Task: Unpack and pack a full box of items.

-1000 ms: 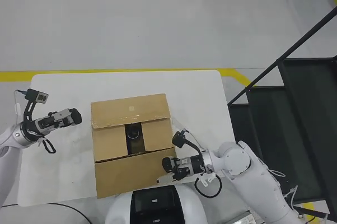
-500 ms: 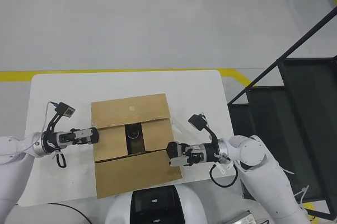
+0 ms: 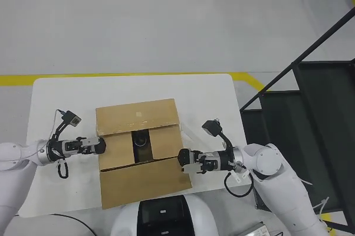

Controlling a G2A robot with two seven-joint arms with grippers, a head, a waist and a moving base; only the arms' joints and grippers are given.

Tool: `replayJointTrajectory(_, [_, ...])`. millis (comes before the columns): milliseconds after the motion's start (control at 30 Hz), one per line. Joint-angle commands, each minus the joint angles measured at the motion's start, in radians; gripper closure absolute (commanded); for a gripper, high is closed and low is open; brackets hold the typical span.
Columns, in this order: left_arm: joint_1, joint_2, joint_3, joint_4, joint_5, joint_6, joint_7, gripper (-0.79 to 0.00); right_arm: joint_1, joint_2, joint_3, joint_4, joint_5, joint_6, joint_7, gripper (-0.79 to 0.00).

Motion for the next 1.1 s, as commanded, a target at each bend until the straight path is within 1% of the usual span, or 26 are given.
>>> replayJointTrajectory(0, [-0.015, -0.003, 0.005, 0.023, -0.022, -0.004, 0.004, -0.785, 0.001, 0.001, -0.001, -0.002, 0.000, 0.000, -0.003, -0.785])
replayJointTrajectory(200, [-0.052, -0.010, 0.012, 0.029, -0.107, 0.008, -0.008, -0.785, -0.002, 0.007, 0.007, -0.005, 0.011, -0.001, -0.012, -0.785])
replayJointTrajectory(333, [-0.084, -0.020, 0.016, 0.030, -0.198, 0.028, -0.028, -0.785, -0.001, 0.010, 0.008, -0.007, 0.010, -0.002, -0.020, -0.785])
replayJointTrajectory(367, [-0.095, -0.024, 0.018, 0.035, -0.215, 0.032, -0.032, -0.785, -0.002, 0.011, 0.008, -0.008, 0.010, -0.002, -0.021, -0.785])
replayJointTrajectory(433, [-0.121, -0.031, 0.022, 0.067, -0.220, 0.012, -0.012, -0.785, -0.001, 0.013, 0.007, -0.009, 0.009, -0.004, -0.024, -0.785])
replayJointTrajectory(533, [-0.165, -0.050, 0.045, 0.128, -0.275, -0.009, 0.012, -0.785, -0.002, 0.015, 0.007, -0.010, 0.004, -0.004, -0.033, -0.785])
replayJointTrajectory(833, [-0.344, -0.118, 0.150, 0.277, -0.358, 0.013, 0.088, -0.785, -0.011, 0.023, 0.017, -0.008, -0.001, -0.009, -0.050, -0.785])
replayJointTrajectory(967, [-0.424, -0.152, 0.205, 0.349, -0.356, 0.031, 0.126, -0.785, -0.012, 0.025, 0.017, -0.004, 0.006, -0.013, -0.055, -0.785])
replayJointTrajectory(1067, [-0.489, -0.179, 0.258, 0.414, -0.289, 0.027, 0.185, -0.785, -0.012, 0.027, 0.018, 0.002, 0.012, -0.016, -0.059, -0.785])
